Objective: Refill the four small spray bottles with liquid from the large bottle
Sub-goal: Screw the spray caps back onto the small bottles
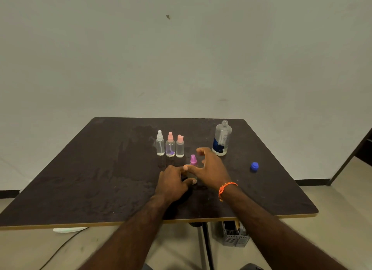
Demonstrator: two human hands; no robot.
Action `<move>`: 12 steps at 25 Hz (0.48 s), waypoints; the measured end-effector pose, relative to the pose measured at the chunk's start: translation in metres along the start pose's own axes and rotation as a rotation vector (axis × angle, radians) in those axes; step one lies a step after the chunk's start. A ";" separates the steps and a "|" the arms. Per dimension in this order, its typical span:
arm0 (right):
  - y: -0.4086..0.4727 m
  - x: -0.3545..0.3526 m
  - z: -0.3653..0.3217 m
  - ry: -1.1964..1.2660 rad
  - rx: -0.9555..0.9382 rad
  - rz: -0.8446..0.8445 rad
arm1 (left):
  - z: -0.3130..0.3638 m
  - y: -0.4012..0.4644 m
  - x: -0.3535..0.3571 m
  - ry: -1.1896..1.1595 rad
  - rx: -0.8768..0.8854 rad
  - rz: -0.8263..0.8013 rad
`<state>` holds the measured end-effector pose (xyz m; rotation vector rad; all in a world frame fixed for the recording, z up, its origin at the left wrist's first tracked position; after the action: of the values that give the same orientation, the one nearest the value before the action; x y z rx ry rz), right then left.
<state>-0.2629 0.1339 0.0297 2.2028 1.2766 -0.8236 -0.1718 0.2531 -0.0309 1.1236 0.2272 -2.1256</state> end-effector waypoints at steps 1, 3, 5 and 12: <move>0.000 0.000 -0.003 0.042 -0.038 -0.032 | -0.001 0.001 0.001 0.002 0.003 -0.006; 0.000 -0.003 -0.009 0.068 -0.096 -0.036 | 0.000 0.002 0.002 0.014 0.015 -0.014; 0.000 -0.008 -0.008 0.063 -0.058 0.044 | -0.001 0.003 0.003 0.039 0.001 -0.009; 0.001 -0.003 -0.011 0.104 -0.086 -0.010 | -0.007 0.005 0.006 0.087 -0.025 -0.034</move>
<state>-0.2597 0.1386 0.0393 2.1974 1.3476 -0.6525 -0.1664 0.2490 -0.0390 1.2069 0.3140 -2.1002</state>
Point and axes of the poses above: each hand's wrist, its own y-axis towards the middle knuckle, its own x-axis out of the palm, z = x × y, the point moved 6 cm from there along y, towards the middle knuckle, and after that the axes turned 6 degrees about -z, right-handed, at the moved point
